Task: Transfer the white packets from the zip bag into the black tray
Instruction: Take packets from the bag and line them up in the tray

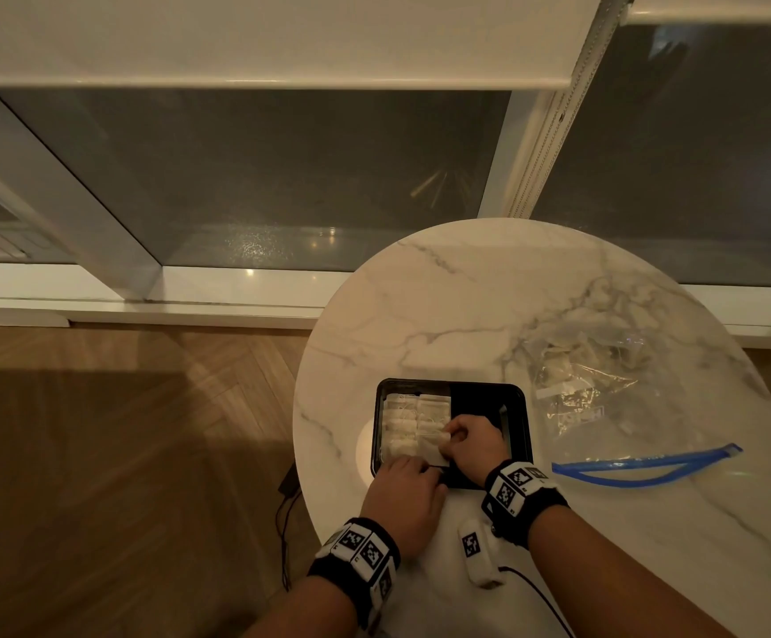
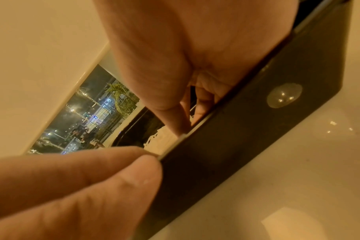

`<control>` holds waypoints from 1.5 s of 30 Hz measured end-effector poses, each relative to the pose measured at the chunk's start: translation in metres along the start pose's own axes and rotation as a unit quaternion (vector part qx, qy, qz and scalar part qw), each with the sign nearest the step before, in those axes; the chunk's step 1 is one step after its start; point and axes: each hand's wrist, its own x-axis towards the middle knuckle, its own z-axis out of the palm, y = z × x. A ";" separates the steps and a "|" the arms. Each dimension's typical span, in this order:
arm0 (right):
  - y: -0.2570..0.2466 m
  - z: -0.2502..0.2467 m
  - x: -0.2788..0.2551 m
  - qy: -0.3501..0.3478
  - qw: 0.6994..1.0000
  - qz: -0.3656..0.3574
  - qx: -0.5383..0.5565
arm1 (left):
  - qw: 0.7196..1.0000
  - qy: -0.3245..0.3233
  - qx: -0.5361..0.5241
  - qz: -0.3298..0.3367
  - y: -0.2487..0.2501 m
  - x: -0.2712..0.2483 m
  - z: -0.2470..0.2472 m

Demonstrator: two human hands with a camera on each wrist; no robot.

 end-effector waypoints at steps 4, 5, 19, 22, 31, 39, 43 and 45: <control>0.001 0.001 0.001 0.004 1.000 -0.003 -0.009 | 1.000 -0.005 -0.006 -0.007 0.001 0.000 0.000; 0.000 0.001 0.000 0.004 1.000 -0.003 -0.010 | 1.000 -0.004 -0.004 -0.008 0.001 0.000 0.000; 0.013 -0.040 -0.032 0.111 0.987 -0.048 0.103 | 1.000 -0.006 -0.013 -0.007 0.016 0.004 0.001; 0.011 -0.048 -0.045 0.113 0.975 -0.074 0.176 | 0.998 0.033 -0.049 -0.011 0.010 0.005 -0.006; 0.054 -0.095 -0.094 0.184 0.945 -0.074 0.258 | 0.987 0.078 -0.109 0.089 0.066 0.021 -0.018; 0.117 -0.142 -0.115 0.265 0.956 -0.079 -0.097 | 0.989 -0.056 0.054 0.128 0.147 0.062 -0.022; 0.135 -0.152 -0.112 0.196 0.926 -0.124 -0.297 | 0.979 -0.133 0.137 0.069 0.172 0.082 -0.023; 0.135 -0.155 -0.110 0.163 0.914 -0.132 -0.346 | 0.978 -0.138 0.149 0.042 0.181 0.087 -0.027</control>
